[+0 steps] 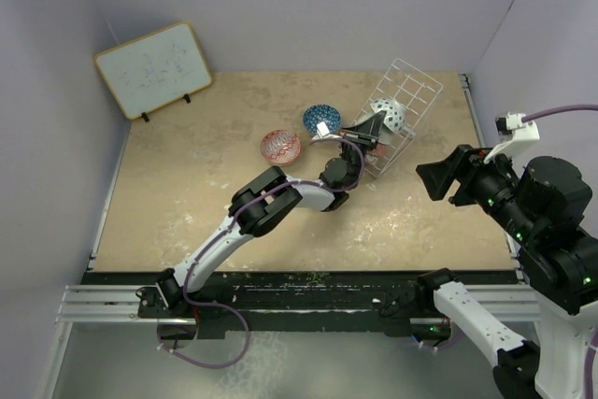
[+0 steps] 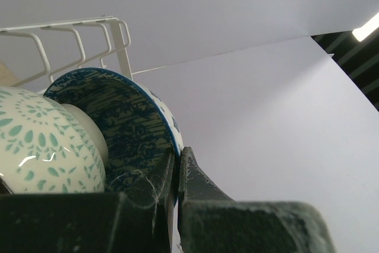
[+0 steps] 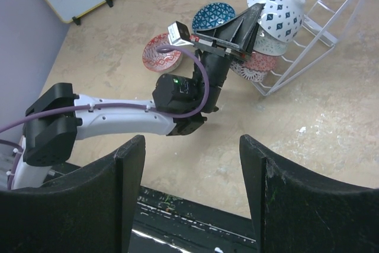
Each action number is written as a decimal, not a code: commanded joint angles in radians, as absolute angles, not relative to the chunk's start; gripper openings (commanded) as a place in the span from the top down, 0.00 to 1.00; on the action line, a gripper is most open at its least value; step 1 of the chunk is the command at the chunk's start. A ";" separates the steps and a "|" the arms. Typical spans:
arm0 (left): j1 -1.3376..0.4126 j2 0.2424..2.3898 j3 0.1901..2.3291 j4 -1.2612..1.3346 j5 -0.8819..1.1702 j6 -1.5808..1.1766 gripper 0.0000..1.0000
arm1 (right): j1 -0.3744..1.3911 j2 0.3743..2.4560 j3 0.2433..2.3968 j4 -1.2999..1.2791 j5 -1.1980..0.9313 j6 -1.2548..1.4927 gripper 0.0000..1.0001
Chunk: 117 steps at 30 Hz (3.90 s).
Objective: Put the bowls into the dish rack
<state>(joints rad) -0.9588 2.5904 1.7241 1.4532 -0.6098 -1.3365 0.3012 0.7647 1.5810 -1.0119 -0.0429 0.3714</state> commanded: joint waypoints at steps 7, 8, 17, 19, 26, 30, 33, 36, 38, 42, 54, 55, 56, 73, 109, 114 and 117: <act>-0.963 2.533 1.786 1.435 -0.598 -1.397 0.88 | 0.305 0.759 1.567 -0.988 -0.051 0.353 0.32; -0.963 2.534 1.790 1.424 -0.596 -1.403 0.87 | 0.305 0.760 1.565 -0.988 -0.050 0.353 0.32; -0.963 2.545 1.799 1.377 -0.587 -1.436 0.72 | 0.305 0.753 1.545 -0.981 -0.048 0.348 0.32; -0.962 2.539 1.790 1.363 -0.584 -1.446 0.70 | 0.305 0.755 1.538 -0.977 -0.051 0.348 0.32; -0.961 2.489 1.749 1.268 -0.563 -1.475 0.63 | 0.305 0.753 1.542 -0.978 -0.050 0.351 0.32; -0.958 2.420 1.703 1.148 -0.545 -1.528 0.56 | 0.305 0.750 1.540 -0.978 -0.050 0.354 0.32; -0.949 2.376 1.673 1.051 -0.520 -1.562 0.55 | 0.306 0.750 1.540 -0.976 -0.053 0.354 0.32; -0.936 2.344 1.659 0.936 -0.468 -1.614 0.52 | 0.305 0.750 1.540 -0.972 -0.057 0.357 0.32; -0.924 2.322 1.655 0.848 -0.417 -1.641 0.47 | 0.305 0.750 1.539 -0.969 -0.058 0.359 0.32; -0.906 2.279 1.623 0.743 -0.362 -1.648 0.35 | 0.305 0.745 1.537 -0.967 -0.058 0.365 0.32; -0.876 2.169 1.524 0.650 -0.266 -1.595 0.01 | 0.305 0.744 1.546 -0.957 -0.061 0.380 0.32; -0.872 2.158 1.512 0.646 -0.259 -1.592 0.01 | 0.305 0.744 1.545 -0.955 -0.063 0.380 0.32; -0.871 2.149 1.502 0.646 -0.253 -1.586 0.01 | 0.305 0.743 1.545 -0.954 -0.063 0.381 0.32; -0.824 1.785 1.217 0.630 -0.204 -1.211 0.01 | 0.305 0.745 1.558 -0.943 -0.032 0.391 0.32; -0.713 1.863 1.244 -0.043 -0.401 -0.220 0.25 | 0.305 0.861 1.619 -0.891 -0.031 0.398 0.32; -0.713 1.898 1.261 -0.006 -0.440 -0.144 0.35 | 0.305 0.864 1.594 -0.870 -0.034 0.400 0.32; -0.712 1.932 1.284 -0.011 -0.443 -0.113 0.39 | 0.305 0.867 1.587 -0.863 -0.032 0.400 0.32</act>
